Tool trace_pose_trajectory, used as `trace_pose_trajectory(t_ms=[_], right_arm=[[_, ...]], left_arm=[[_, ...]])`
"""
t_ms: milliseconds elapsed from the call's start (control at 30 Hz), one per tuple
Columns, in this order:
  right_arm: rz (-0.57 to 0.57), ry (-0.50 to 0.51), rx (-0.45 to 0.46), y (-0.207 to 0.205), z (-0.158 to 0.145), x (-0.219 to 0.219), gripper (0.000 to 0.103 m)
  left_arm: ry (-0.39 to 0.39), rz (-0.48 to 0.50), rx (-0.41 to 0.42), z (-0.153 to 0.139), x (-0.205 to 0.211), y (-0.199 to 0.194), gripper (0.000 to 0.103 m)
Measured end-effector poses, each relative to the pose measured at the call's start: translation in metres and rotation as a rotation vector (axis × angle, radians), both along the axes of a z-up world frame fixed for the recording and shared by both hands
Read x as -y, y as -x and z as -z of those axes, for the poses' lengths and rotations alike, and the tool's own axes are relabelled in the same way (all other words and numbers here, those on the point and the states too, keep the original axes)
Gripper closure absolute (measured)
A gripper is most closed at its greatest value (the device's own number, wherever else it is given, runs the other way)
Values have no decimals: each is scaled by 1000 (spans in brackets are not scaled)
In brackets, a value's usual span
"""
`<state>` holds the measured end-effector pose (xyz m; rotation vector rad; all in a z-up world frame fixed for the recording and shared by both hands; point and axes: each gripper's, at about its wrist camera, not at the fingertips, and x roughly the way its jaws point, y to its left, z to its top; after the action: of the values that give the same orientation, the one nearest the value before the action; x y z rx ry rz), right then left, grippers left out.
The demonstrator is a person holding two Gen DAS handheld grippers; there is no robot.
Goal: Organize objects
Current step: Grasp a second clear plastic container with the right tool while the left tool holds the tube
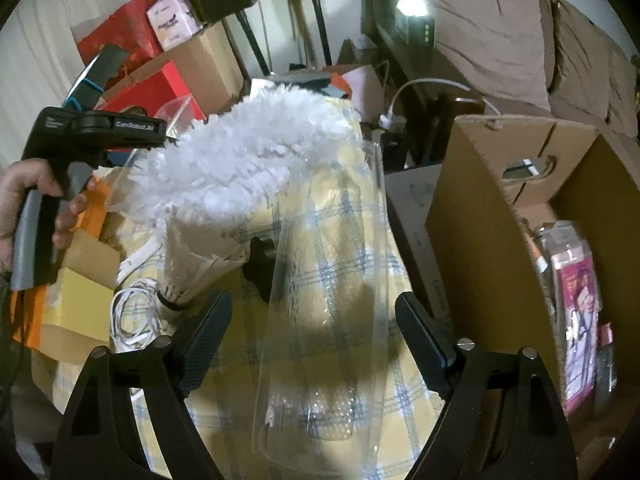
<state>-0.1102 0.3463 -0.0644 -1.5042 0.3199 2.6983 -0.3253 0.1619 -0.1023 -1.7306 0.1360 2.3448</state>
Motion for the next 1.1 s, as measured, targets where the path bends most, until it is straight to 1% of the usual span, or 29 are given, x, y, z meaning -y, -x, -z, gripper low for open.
trace_pose_trajectory(t_ms=[33, 67, 100, 133, 167, 300, 433, 667, 733, 900, 1100], right_arm=[[0, 2, 2, 1, 1, 0, 24], [-2, 3, 1, 1, 2, 1, 29], [-3, 2, -1, 1, 3, 2, 39], [-4, -4, -1, 1, 3, 2, 44], [-3, -8, -2, 0, 2, 2, 46], [0, -8, -17, -3, -1, 0, 48], [10, -3, -44, -8, -10, -2, 48], [43, 6, -108, -20, -36, -9, 48], [42, 2, -119, -21, -44, -9, 48], [24, -14, -162, -20, -66, 1, 48], [-24, -3, -196, -13, -85, 24, 48]], left_arm=[[0, -5, -5, 0, 1, 0, 46], [-2, -10, -11, -1, 2, -1, 47], [-4, -14, -19, -2, 3, -2, 47], [-5, -14, -24, -3, 4, -2, 47], [-4, -13, -31, -4, 4, -4, 48], [-2, -13, -64, -13, 6, -7, 48], [-33, -19, -112, -30, 12, -15, 49], [-135, -5, -161, -63, 26, -38, 49], [-146, 7, -173, -70, 28, -44, 49], [-187, 35, -204, -91, 33, -67, 50], [-258, 39, -243, -107, 57, -98, 50]])
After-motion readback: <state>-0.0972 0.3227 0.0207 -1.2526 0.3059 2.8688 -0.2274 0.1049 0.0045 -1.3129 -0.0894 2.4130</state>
